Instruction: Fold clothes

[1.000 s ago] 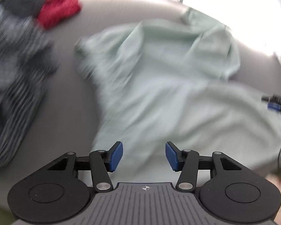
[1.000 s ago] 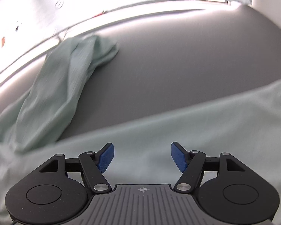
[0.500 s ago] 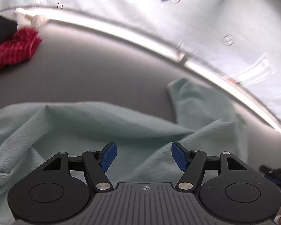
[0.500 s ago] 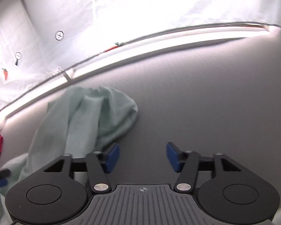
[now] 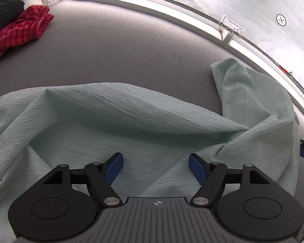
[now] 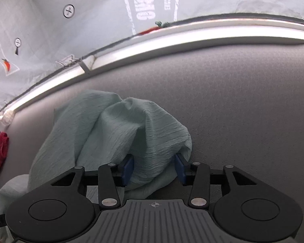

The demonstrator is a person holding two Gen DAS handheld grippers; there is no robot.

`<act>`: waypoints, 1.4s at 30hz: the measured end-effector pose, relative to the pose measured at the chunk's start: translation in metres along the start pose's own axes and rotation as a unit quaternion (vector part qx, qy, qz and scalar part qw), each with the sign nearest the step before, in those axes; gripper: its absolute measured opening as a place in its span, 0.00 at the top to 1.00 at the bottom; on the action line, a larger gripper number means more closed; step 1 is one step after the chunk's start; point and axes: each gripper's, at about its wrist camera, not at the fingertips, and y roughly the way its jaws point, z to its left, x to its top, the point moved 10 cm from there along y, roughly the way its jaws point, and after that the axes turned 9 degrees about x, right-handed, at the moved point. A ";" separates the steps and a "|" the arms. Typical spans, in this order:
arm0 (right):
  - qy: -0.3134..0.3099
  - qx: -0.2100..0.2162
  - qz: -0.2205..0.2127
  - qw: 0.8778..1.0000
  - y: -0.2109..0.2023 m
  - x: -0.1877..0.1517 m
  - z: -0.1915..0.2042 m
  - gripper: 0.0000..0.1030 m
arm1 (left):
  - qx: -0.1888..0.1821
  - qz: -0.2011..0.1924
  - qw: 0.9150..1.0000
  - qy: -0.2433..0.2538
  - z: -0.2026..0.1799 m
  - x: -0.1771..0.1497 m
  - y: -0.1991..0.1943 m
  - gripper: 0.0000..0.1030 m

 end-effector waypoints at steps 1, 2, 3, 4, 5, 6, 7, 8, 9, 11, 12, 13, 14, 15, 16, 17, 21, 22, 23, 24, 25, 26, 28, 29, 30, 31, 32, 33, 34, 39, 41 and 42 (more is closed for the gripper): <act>0.002 0.004 -0.012 1.000 0.001 0.001 0.000 0.81 | 0.002 0.000 1.000 0.003 -0.002 0.001 0.001 0.24; 0.003 0.005 -0.026 1.000 -0.001 0.002 0.000 0.96 | 0.003 -0.001 1.000 0.005 -0.003 0.001 0.002 0.24; 0.002 -0.001 -0.044 0.999 -0.007 0.004 0.000 0.96 | -0.002 -0.002 1.000 0.002 -0.003 0.001 0.002 0.23; 0.001 -0.006 -0.062 0.998 -0.013 0.006 -0.001 0.97 | -0.012 -0.004 1.000 -0.006 -0.002 0.001 0.001 0.20; -0.001 -0.013 -0.078 0.997 -0.019 0.008 -0.002 0.97 | -0.024 -0.005 1.000 -0.017 0.000 0.001 0.001 0.19; -0.013 -0.028 -0.100 0.994 -0.031 0.010 -0.002 0.97 | -0.035 -0.005 0.999 -0.029 0.003 0.001 0.000 0.19; -0.036 -0.051 -0.139 0.988 -0.054 0.014 -0.002 0.97 | -0.045 -0.004 0.998 -0.037 0.005 0.001 0.000 0.19; -0.061 -0.069 -0.174 0.980 -0.077 0.015 0.000 0.97 | -0.052 -0.001 0.998 -0.042 0.007 0.002 0.000 0.19; -0.086 -0.091 -0.203 0.971 -0.101 0.015 0.003 0.97 | -0.058 0.001 0.997 -0.047 0.009 0.002 -0.001 0.19; -0.134 -0.135 -0.255 0.948 -0.148 0.012 0.010 0.97 | -0.063 0.004 0.997 -0.049 0.010 0.002 -0.001 0.19; -0.148 -0.155 -0.269 0.939 -0.167 0.006 0.010 0.97 | -0.064 0.006 0.997 -0.048 0.011 0.002 -0.001 0.19; -0.162 -0.175 -0.283 0.929 -0.185 0.001 0.010 0.97 | -0.064 0.006 0.997 -0.047 0.011 0.002 -0.002 0.19; -0.175 -0.194 -0.296 0.918 -0.204 -0.005 0.011 0.97 | -0.063 0.005 0.997 -0.046 0.010 0.002 -0.002 0.18; -0.182 -0.213 -0.305 0.910 -0.224 -0.013 0.009 0.97 | -0.063 0.005 0.997 -0.045 0.011 0.001 -0.003 0.18; -0.173 -0.225 -0.300 0.911 -0.242 -0.027 0.001 0.97 | -0.061 0.003 0.997 -0.044 0.010 0.001 -0.004 0.18; -0.163 -0.230 -0.286 0.916 -0.251 -0.041 -0.007 0.97 | -0.060 0.001 0.997 -0.043 0.010 0.000 -0.004 0.18; -0.180 -0.267 -0.157 0.934 -0.243 -0.111 -0.036 0.96 | -0.047 -0.003 0.999 -0.025 0.006 -0.001 -0.005 0.17; -0.171 -0.272 -0.097 0.942 -0.229 -0.139 -0.050 0.96 | -0.043 -0.004 0.999 -0.020 0.004 -0.001 -0.004 0.17; -0.156 -0.272 -0.050 0.948 -0.221 -0.161 -0.061 0.93 | -0.038 -0.004 0.999 -0.015 0.002 0.000 -0.004 0.17; -0.130 -0.263 -0.033 0.956 -0.220 -0.172 -0.067 0.91 | -0.029 -0.004 1.000 -0.005 -0.001 0.000 -0.003 0.17; -0.103 -0.254 -0.017 0.962 -0.219 -0.182 -0.074 0.87 | -0.020 -0.003 1.000 0.003 -0.003 0.000 -0.002 0.17; -0.078 -0.246 -0.014 0.966 -0.221 -0.187 -0.079 0.69 | -0.012 -0.002 1.000 0.010 -0.005 0.000 -0.002 0.17; -0.032 -0.236 -0.064 0.969 -0.236 -0.172 -0.086 0.33 | 0.001 0.000 1.000 0.017 -0.009 -0.001 -0.002 0.17; -0.010 -0.231 -0.090 0.969 -0.245 -0.163 -0.091 0.16 | 0.008 0.001 1.000 0.021 -0.010 -0.002 -0.002 0.18; 0.013 -0.221 -0.114 0.968 -0.251 -0.154 -0.095 0.15 | 0.004 0.004 1.000 0.017 -0.013 -0.004 -0.004 0.19; 0.036 -0.203 -0.133 0.969 -0.255 -0.143 -0.101 0.14 | -0.003 0.007 1.000 0.011 -0.015 -0.007 -0.007 0.21; 0.055 -0.189 -0.149 0.969 -0.257 -0.134 -0.106 0.14 | -0.009 0.010 1.000 0.006 -0.018 -0.010 -0.010 0.21; 0.065 -0.183 -0.158 0.968 -0.256 -0.128 -0.111 0.14 | -0.016 0.007 1.000 0.005 -0.021 -0.012 -0.016 0.21; 0.075 -0.177 -0.166 0.967 -0.255 -0.122 -0.116 0.13 | -0.022 0.002 1.000 0.005 -0.025 -0.015 -0.022 0.21; 0.161 -0.135 -0.207 0.956 -0.257 -0.116 -0.144 0.13 | -0.029 -0.017 0.998 0.059 -0.050 -0.038 -0.051 0.21; 0.220 -0.103 -0.225 0.944 -0.263 -0.120 -0.160 0.13 | -0.032 -0.019 0.996 0.079 -0.059 -0.050 -0.057 0.20; 0.246 -0.099 -0.227 0.937 -0.264 -0.122 -0.167 0.13 | -0.034 -0.019 0.995 0.088 -0.063 -0.056 -0.060 0.20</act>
